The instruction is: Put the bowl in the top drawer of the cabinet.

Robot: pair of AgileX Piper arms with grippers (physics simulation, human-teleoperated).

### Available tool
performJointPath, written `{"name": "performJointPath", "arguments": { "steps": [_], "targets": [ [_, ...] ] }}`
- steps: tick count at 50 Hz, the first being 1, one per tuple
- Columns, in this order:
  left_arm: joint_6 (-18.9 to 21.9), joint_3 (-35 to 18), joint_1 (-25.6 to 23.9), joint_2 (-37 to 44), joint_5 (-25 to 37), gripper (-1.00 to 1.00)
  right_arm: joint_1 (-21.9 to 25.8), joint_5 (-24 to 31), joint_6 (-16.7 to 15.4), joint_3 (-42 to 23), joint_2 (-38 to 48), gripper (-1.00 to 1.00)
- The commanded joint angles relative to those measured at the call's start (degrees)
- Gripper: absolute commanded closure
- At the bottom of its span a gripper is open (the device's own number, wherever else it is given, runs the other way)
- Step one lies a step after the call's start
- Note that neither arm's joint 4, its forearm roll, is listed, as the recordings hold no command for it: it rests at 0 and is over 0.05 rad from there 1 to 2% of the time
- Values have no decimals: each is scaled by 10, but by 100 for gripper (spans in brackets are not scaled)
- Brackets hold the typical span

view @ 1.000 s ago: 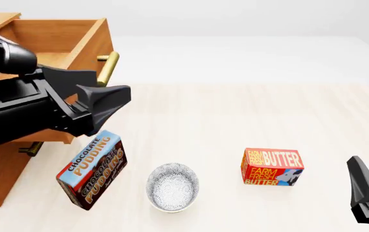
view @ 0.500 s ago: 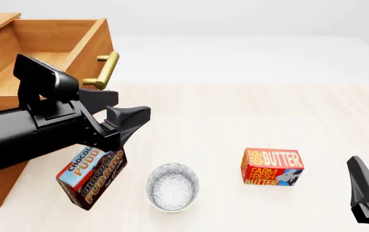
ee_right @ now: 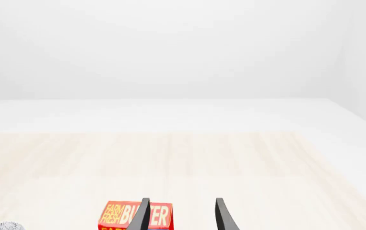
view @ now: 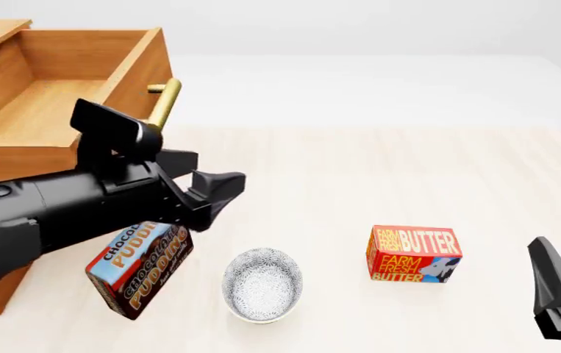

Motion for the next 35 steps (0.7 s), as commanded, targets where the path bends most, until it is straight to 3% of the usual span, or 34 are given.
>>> {"name": "performJointPath", "arguments": {
  "steps": [1,35],
  "targets": [
    [2,-3,12,36,-16,-100,0,0,0,1,-1,-100],
    [-18,-3,14,131,-66,-100,0,-2,0,2,0,-100]
  ]
}}
